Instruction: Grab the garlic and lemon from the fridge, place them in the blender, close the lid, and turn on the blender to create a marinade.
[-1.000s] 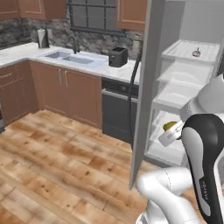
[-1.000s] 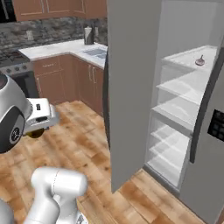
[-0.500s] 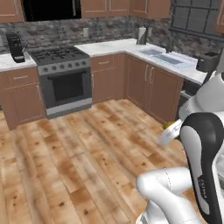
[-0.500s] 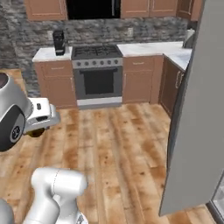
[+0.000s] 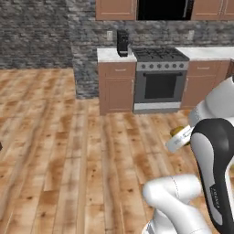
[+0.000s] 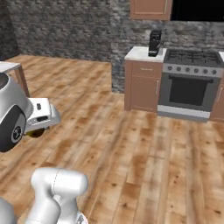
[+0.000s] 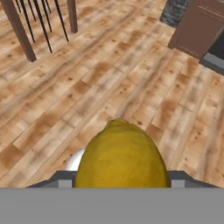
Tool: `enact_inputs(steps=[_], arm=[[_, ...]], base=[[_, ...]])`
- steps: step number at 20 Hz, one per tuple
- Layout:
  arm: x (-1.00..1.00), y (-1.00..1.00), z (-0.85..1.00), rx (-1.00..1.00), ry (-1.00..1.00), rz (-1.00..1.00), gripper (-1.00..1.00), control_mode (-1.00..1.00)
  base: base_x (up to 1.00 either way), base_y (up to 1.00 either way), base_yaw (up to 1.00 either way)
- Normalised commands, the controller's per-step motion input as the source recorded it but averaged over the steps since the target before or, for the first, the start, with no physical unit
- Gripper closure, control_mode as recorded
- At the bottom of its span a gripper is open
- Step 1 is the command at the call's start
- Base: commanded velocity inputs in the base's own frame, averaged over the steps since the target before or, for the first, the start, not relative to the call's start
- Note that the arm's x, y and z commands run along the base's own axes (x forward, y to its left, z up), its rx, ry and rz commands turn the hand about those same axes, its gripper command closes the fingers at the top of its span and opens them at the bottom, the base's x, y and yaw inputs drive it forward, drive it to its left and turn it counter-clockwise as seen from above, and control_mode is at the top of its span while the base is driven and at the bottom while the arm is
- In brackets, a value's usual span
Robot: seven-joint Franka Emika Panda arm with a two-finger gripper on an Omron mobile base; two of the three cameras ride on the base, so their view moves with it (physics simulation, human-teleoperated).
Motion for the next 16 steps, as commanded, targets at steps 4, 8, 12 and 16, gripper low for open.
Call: enact_inputs(steps=[4,8,12,16], arm=[[0.0,0.0,0.0,0.0,0.0,0.0,1.0,1.0],[0.0,0.0,0.0,0.0,0.0,0.0,1.0,1.0],[0.0,0.0,0.0,0.0,0.0,0.0,1.0,1.0],[0.0,0.0,0.0,0.0,0.0,0.0,1.0,1.0]], base=[[0.02,1.0,0.46],[0.5,1.0,0.26],[0.85,1.0,0.06],[0.97,1.0,0.01]])
